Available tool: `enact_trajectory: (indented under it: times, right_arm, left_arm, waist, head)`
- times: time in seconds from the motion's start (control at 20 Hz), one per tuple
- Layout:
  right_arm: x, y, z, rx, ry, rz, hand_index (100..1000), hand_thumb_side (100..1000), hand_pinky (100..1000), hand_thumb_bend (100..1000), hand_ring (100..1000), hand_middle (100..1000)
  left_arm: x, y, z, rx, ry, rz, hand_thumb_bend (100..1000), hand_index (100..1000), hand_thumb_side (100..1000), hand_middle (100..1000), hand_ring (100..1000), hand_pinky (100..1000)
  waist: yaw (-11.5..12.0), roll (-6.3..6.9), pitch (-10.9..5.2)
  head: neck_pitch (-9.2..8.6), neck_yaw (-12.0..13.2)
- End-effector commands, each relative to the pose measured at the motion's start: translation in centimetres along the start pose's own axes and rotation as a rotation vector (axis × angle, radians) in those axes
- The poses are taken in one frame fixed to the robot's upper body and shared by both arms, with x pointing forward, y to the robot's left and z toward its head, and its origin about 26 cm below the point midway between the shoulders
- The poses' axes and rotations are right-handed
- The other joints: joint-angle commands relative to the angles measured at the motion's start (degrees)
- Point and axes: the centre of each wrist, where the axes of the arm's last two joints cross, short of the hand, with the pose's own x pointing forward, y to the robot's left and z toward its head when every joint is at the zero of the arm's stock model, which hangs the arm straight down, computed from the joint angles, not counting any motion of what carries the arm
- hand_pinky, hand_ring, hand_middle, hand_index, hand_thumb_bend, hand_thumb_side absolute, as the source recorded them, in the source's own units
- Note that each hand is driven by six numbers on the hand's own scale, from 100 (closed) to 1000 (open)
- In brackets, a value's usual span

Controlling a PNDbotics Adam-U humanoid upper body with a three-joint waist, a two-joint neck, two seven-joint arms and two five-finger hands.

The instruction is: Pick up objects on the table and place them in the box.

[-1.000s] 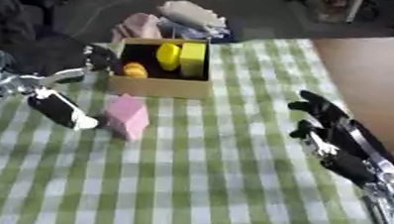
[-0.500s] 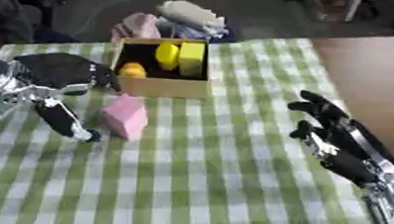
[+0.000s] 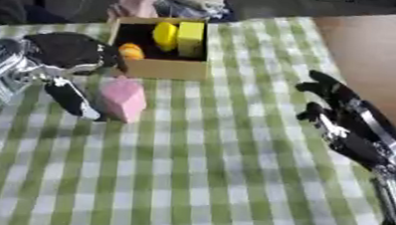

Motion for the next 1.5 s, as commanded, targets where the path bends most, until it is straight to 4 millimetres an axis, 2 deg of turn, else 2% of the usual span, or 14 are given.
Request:
enact_trajectory:
  times: [0.05,0.45,1.0,1.5]
  right_arm:
    - [0.9,-0.7,-0.4,-0.007,-0.026,0.037,977,470,673,100,1000,829]
    - [0.2,-0.6,0.0,-0.001,-0.006,0.043,977,470,673,100,1000,830]
    - [0.2,-0.4,-0.1,0.004,-0.009,0.033,977,470,672,100,1000,830]
    - [0.1,-0.2,-0.1,0.006,-0.010,0.020,976,470,671,100,1000,829]
  left_arm:
    - [-0.8,1.5,0.8,0.031,0.025,-0.049,578,884,497,834,830,841]
    - [-0.7,0.8,0.0,0.003,0.004,-0.032,544,882,485,833,831,842]
    - [-1.2,-1.0,-2.0,0.001,0.018,-0.028,481,879,460,832,829,841]
    - [-0.9,-3.0,-3.6,-0.003,-0.019,0.004,347,863,398,814,821,841]
  waist:
    - [0.7,0.21,-0.41]
    - [0.5,0.17,-0.71]
    - [-0.1,-0.25,-0.47]
    - [-0.7,-0.54,-0.10]
  head:
    - [0.26,-0.8]
    - [-1.82,-1.9]
    - [-2.25,-1.4]
    - [-2.68,-0.9]
